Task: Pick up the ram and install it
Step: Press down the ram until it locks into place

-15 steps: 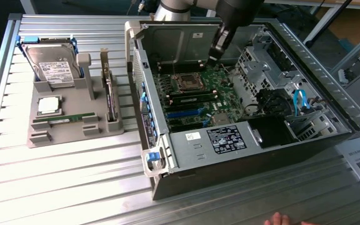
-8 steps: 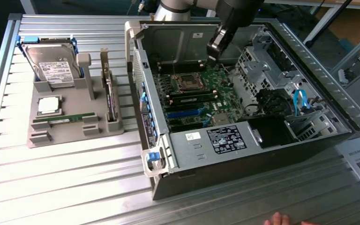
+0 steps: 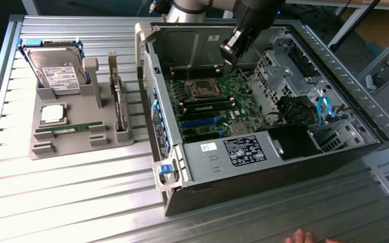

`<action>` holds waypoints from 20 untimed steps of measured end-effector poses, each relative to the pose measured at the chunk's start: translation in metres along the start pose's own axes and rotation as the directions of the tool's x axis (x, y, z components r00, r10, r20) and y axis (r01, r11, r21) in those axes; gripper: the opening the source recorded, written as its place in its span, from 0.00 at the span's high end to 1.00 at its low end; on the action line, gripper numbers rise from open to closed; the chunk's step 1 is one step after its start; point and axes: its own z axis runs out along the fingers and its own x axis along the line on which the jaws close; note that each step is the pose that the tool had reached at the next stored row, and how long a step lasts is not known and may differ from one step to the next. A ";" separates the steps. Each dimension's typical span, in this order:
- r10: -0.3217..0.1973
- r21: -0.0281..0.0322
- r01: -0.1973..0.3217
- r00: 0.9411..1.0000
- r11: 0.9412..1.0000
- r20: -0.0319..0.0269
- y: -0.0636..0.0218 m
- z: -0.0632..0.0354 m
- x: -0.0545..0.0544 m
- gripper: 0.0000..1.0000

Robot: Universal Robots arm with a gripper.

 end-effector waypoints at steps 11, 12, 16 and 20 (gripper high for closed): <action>0.253 0.004 -0.253 0.967 0.967 0.008 -0.0001 0.0017 0.000 0.90; 0.281 0.005 -0.281 0.960 0.960 0.009 -0.0001 0.0019 0.000 0.90; 0.366 0.006 -0.366 0.931 0.931 0.012 -0.0001 0.0026 0.000 0.90; 0.435 0.006 -0.435 0.900 0.900 0.015 -0.0001 0.0030 0.000 0.90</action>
